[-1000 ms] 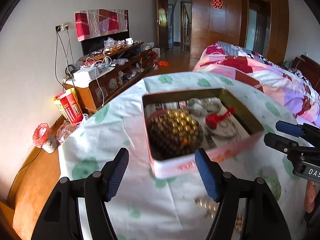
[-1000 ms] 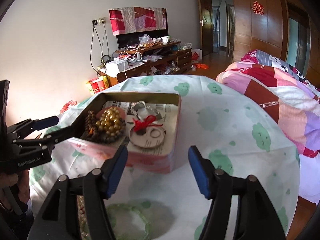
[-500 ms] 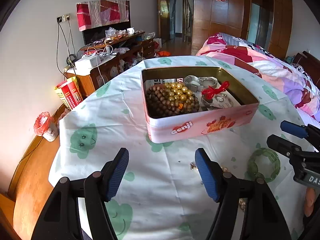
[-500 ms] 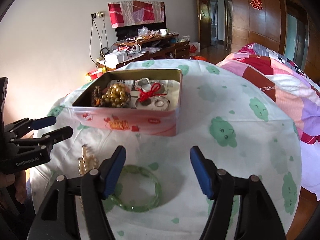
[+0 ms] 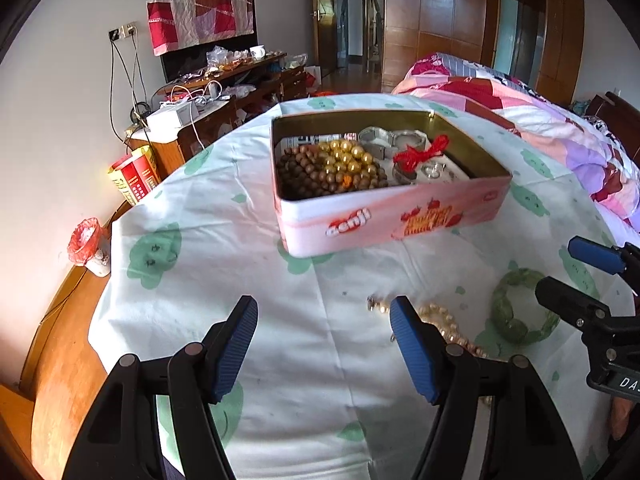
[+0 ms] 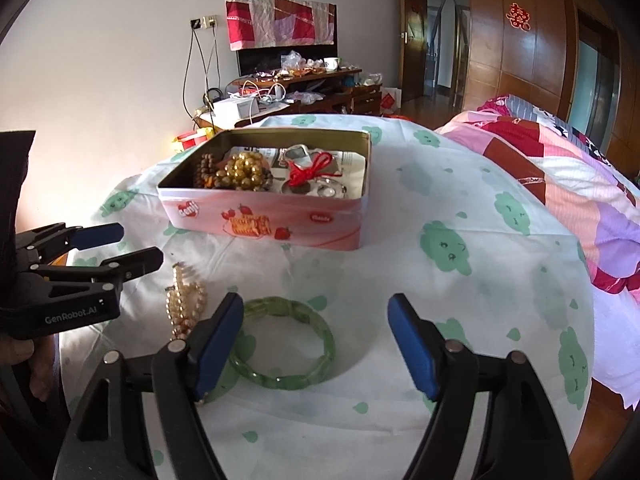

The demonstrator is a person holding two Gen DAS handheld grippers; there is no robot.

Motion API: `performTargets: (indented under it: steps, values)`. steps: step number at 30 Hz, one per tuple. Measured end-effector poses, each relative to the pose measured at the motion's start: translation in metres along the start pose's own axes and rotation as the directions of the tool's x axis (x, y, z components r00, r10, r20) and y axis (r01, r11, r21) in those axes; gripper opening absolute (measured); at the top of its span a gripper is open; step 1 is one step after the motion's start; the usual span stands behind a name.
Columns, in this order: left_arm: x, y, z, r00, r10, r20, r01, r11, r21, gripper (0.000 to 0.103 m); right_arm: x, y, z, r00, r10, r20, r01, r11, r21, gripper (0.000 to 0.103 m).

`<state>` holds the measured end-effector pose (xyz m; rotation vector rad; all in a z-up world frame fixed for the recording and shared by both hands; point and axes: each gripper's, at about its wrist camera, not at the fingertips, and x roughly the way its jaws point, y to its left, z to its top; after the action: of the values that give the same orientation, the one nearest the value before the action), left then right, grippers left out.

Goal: Organize jewelry
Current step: 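Grasp the green jade bangle with the right tool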

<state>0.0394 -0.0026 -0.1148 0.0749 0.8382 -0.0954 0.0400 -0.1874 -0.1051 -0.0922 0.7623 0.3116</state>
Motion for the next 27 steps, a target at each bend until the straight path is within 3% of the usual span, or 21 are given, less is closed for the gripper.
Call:
performTargets:
  steps: [14, 19, 21, 23, 26, 27]
  values:
    - [-0.002, 0.011, -0.003, 1.0, 0.005, 0.002, -0.004, 0.996, -0.086, 0.069, 0.006, 0.015, -0.004, 0.999, 0.024, -0.043, -0.026, 0.998, -0.052, 0.077]
    - [0.001, 0.01, -0.004, 1.0, -0.001, -0.005, 0.0, 0.996, -0.084, 0.069, 0.019, 0.022, -0.003, 0.994, 0.035, -0.1, -0.043, 0.996, -0.081, 0.078]
    - [0.001, 0.009, -0.004, 1.0, -0.008, -0.007, 0.007, 0.996, -0.084, 0.069, 0.03, 0.023, -0.004, 0.986, 0.034, -0.162, -0.048, 0.995, -0.082, 0.077]
    - [0.0, 0.008, -0.004, 1.0, -0.01, -0.003, 0.01, 0.997, -0.082, 0.069, 0.031, 0.02, -0.003, 0.986, 0.02, -0.167, -0.033, 0.997, -0.074, 0.071]
    - [-0.003, 0.007, -0.004, 1.0, -0.028, 0.005, 0.028, 0.996, -0.087, 0.069, 0.027, 0.015, -0.005, 0.989, 0.012, -0.15, -0.02, 0.998, -0.054, 0.037]
    - [-0.003, 0.006, -0.004, 0.999, -0.033, 0.005, 0.033, 0.996, -0.085, 0.069, 0.025, 0.013, -0.006, 0.989, 0.002, -0.146, -0.011, 0.998, -0.061, 0.019]
